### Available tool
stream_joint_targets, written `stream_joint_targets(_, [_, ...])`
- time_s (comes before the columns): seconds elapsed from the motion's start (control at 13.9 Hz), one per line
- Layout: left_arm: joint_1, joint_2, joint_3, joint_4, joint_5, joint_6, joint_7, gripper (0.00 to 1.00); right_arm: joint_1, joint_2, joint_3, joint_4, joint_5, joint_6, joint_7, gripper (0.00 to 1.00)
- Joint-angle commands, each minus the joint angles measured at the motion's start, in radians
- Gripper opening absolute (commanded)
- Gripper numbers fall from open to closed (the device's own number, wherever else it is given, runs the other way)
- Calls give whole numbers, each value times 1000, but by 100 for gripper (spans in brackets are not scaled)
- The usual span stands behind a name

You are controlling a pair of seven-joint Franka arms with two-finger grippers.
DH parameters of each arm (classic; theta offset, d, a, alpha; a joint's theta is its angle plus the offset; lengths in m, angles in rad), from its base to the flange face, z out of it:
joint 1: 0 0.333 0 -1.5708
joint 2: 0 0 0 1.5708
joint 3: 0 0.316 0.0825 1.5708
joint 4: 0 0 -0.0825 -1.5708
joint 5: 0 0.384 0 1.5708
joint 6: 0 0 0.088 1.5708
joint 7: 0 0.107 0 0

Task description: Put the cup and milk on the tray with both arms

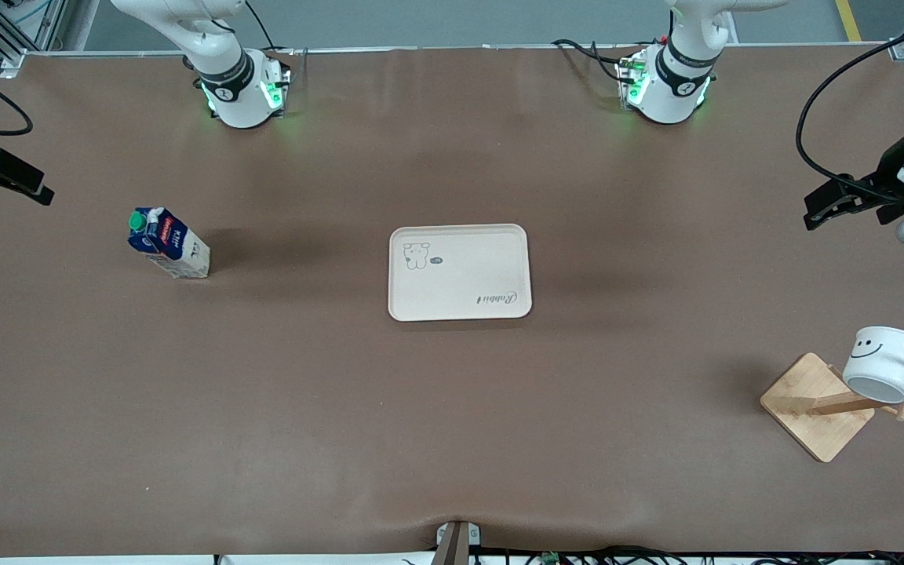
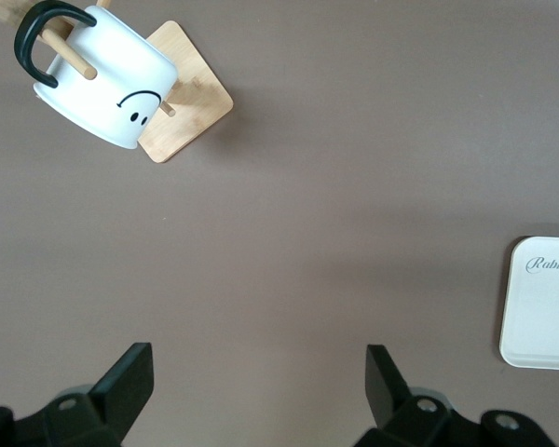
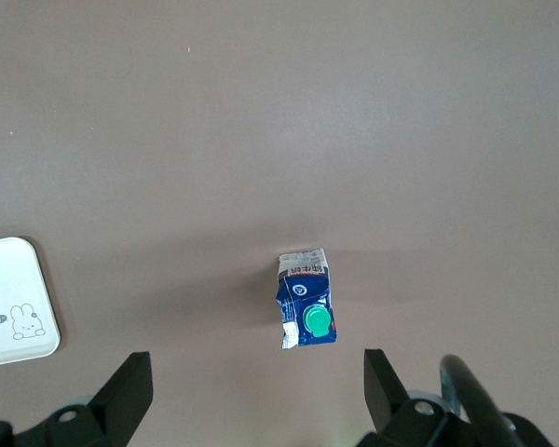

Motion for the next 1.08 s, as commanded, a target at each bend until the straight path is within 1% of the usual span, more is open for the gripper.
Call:
stream_joint_targets(0.0, [7, 17, -4, 26, -1, -7, 4, 100, -17, 12, 10, 25, 4, -15, -2, 100])
stream_joint_targets(0.43, [7, 17, -3, 20, -1, -9, 6, 100, -18, 12, 10, 25, 4, -15, -1, 100])
stream_joint_targets(1.01, [9, 52, -3, 26, -1, -9, 11, 100, -35, 15, 10, 24, 12, -15, 2, 100])
